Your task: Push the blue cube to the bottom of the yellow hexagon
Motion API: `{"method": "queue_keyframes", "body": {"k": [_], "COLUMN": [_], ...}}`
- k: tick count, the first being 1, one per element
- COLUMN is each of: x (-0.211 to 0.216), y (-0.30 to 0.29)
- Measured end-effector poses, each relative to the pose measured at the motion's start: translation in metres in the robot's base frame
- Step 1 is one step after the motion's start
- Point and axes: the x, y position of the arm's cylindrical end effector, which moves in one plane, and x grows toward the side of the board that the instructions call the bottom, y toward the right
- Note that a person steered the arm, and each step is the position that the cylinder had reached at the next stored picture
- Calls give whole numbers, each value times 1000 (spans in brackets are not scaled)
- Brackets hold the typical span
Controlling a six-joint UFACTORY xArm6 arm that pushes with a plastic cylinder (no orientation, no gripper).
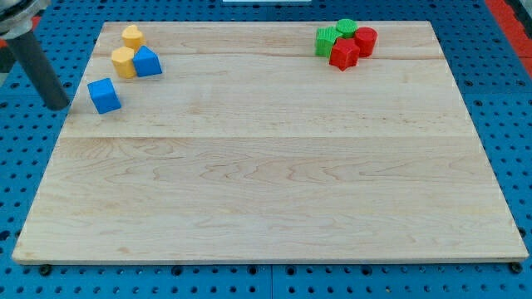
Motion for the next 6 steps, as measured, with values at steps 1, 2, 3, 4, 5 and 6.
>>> {"method": "queue_keyframes", "body": {"k": [1,2,3,4,5,6], "x": [28,46,63,19,-4,-29], "y": [0,0,11,29,65,80]}}
